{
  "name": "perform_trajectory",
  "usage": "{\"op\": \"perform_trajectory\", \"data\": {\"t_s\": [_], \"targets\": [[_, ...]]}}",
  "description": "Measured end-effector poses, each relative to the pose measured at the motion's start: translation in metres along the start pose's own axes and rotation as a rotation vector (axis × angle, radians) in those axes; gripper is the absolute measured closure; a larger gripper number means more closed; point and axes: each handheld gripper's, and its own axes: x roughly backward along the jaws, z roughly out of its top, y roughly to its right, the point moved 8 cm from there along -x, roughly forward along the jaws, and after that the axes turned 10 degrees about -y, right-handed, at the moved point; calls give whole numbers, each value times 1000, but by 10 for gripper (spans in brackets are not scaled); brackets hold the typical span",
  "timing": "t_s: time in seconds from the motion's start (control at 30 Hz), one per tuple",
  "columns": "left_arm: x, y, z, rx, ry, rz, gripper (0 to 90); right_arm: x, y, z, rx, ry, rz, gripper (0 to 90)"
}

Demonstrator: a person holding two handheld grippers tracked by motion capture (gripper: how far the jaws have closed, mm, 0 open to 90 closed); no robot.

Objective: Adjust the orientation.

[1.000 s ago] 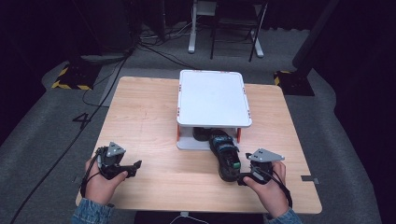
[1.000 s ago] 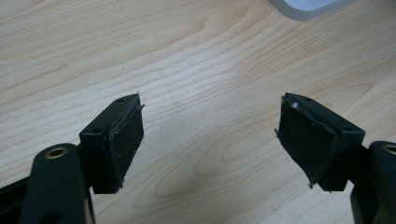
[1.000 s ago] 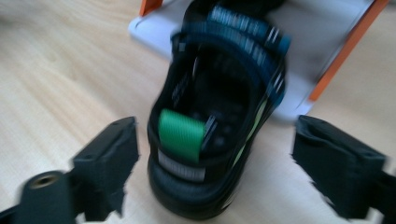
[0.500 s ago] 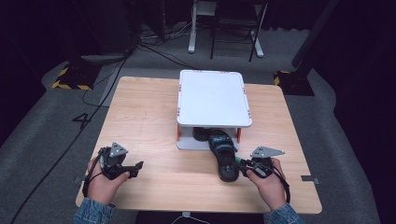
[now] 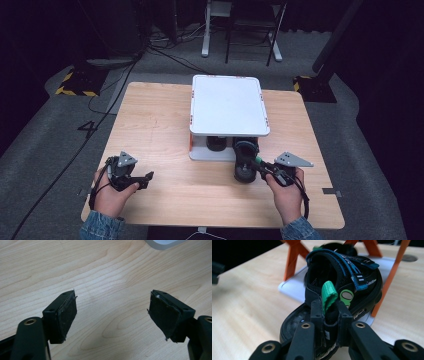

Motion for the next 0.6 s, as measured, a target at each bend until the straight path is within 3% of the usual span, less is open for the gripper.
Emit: {"op": "perform_trajectory", "data": {"t_s": [0.2,0.37,0.43,0.6], "targets": [[-1,0,1,-6,0,-1,231,-20,6,18,-13,33,-31,800],[0,-3,-1,4,1,1,230,-49,16,27,-6,28,-101,799],[1,-3,-1,5,2,-3,231,-56,20,27,-25,24,-112,799],[1,-4,-2,9,4,-6,230,-67,30,27,-17,16,-104,797]]}}
